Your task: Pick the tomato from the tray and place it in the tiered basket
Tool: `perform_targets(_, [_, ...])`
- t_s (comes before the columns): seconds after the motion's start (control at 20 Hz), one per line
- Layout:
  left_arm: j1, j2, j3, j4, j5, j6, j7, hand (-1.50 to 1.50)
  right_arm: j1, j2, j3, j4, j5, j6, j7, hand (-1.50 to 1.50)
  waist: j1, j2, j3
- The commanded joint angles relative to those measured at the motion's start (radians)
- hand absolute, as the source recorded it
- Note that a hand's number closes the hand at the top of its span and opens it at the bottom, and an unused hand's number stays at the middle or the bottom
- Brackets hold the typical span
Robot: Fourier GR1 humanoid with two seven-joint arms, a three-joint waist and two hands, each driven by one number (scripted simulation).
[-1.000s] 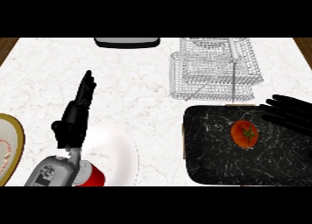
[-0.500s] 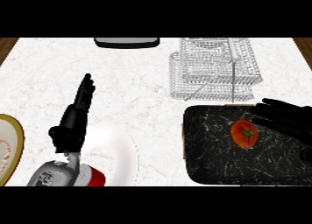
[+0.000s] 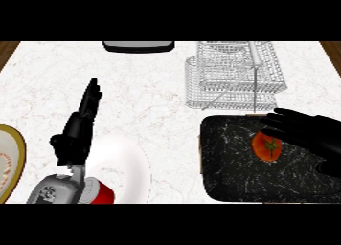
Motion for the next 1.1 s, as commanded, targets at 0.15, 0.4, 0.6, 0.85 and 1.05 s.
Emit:
perform_targets(0.15, [0.021, -0.046, 0.014, 0.044, -0.027, -0.019, -0.056, 0.0, -0.002, 0.058, 0.01, 0.071, 0.054, -0.005, -0.036, -1.5, -0.001, 0.003, -0.003])
perform_targets(0.4, [0.06, -0.062, 0.007, 0.019, -0.059, -0.015, -0.046, 0.0, 0.021, 0.066, -0.001, -0.001, 0.049, 0.046, -0.02, -1.5, -0.004, 0.002, -0.003])
perform_targets(0.6, [0.019, -0.061, 0.037, 0.014, -0.049, -0.05, -0.019, 0.0, -0.047, 0.11, 0.021, 0.073, 0.095, 0.033, -0.016, -1.5, -0.001, 0.002, -0.003])
perform_targets(0.85, [0.031, -0.041, 0.069, 0.012, -0.033, -0.079, -0.019, 0.0, 0.01, 0.172, 0.058, 0.16, 0.123, -0.074, -0.034, -1.5, 0.001, 0.003, -0.003])
perform_targets(1.05, [-0.01, -0.062, 0.058, -0.007, -0.071, -0.067, 0.034, 0.0, 0.039, 0.152, 0.008, 0.139, 0.086, -0.056, -0.073, -1.5, -0.004, 0.002, -0.003])
